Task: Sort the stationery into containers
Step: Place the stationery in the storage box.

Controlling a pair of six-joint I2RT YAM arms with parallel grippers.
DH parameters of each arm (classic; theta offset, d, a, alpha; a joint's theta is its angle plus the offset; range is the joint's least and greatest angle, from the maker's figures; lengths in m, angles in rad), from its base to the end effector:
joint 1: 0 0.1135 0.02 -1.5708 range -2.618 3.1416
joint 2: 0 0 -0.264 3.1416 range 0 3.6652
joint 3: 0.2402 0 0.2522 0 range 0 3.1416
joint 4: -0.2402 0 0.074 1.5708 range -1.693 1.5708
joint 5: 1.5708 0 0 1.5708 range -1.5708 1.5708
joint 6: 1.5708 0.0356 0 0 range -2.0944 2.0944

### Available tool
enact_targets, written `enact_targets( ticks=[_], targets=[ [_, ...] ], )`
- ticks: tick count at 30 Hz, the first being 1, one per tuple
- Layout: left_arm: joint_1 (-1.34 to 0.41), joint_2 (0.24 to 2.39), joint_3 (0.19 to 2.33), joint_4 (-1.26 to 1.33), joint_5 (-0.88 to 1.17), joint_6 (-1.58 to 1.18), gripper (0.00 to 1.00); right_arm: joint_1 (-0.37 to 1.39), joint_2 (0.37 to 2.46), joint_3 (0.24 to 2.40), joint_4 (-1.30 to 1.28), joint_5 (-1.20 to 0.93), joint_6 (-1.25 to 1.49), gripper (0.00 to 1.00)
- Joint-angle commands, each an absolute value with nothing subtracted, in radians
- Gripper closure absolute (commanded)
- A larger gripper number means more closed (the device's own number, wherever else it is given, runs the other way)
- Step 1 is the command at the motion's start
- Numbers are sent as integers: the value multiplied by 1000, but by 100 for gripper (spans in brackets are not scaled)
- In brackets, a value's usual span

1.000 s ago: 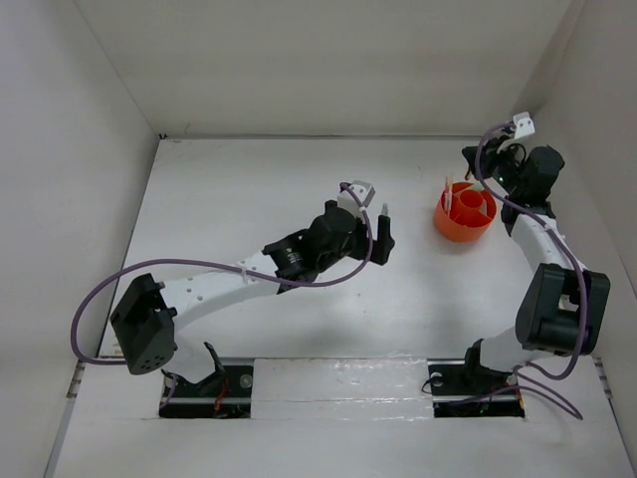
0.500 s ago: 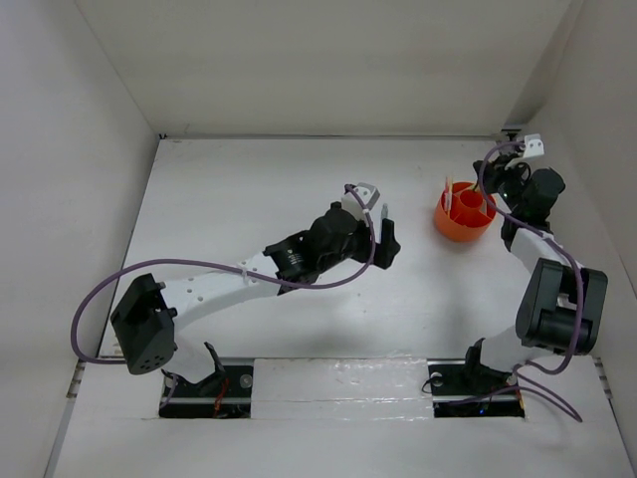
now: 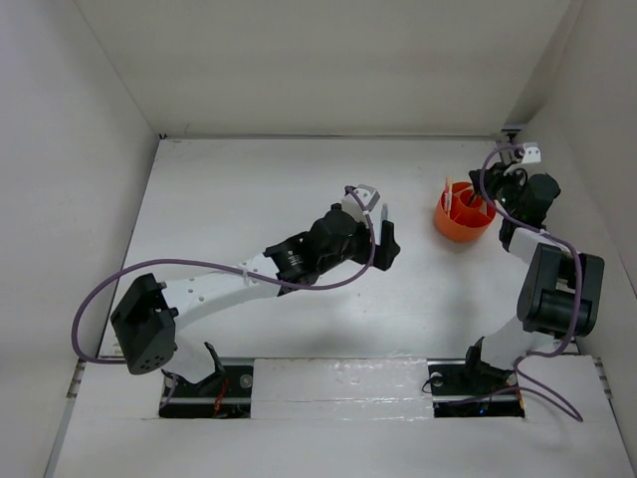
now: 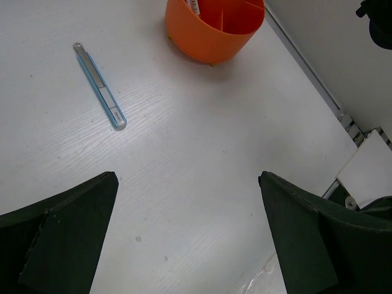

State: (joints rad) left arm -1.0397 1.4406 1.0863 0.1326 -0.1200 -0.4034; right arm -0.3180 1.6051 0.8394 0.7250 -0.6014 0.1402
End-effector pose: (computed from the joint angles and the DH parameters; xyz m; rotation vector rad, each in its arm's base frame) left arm 0.1774 -0.2936 0.3225 0.5040 1.8199 -0.9113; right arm 0.3392 -0.0905 0.2466 -0.0973 1.6123 0.3462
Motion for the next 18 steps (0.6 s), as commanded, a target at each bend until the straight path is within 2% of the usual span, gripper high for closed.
enact_targets(
  ticks=[1, 3, 6, 7, 8, 11, 13, 14, 15, 18],
  targets=[
    [-1043, 1414, 1080, 172, -121, -396, 0, -322, 1598, 818, 828, -621, 159, 67],
    [-1043, 1414, 1080, 172, -133, -396, 0, -322, 1589, 818, 828, -621, 160, 59],
    [-1043, 1425, 1080, 163, -143, -405, 0, -322, 1566, 808, 828, -600, 160, 34],
    [-1043, 1439, 1089, 163, -156, -405, 0, -322, 1549, 798, 839, -600, 181, 5],
    [-1043, 1448, 1089, 150, -156, -416, 0, -322, 1536, 798, 856, -600, 195, 0],
    [-997, 1531, 1150, 123, -156, -448, 0, -305, 1442, 784, 816, -546, 239, 0],
    [-986, 1601, 1268, 30, -156, -460, 0, -249, 1352, 845, 705, -474, 224, 0],
    [-974, 1685, 1320, -16, -191, -469, 0, -224, 1323, 879, 545, -428, 186, 0],
    [-974, 1730, 1372, -110, -207, -469, 0, -171, 1300, 915, 450, -296, 173, 0],
    [-974, 1915, 1598, -288, -239, -492, 0, -117, 1246, 1057, 160, -142, 161, 0]
  ],
)
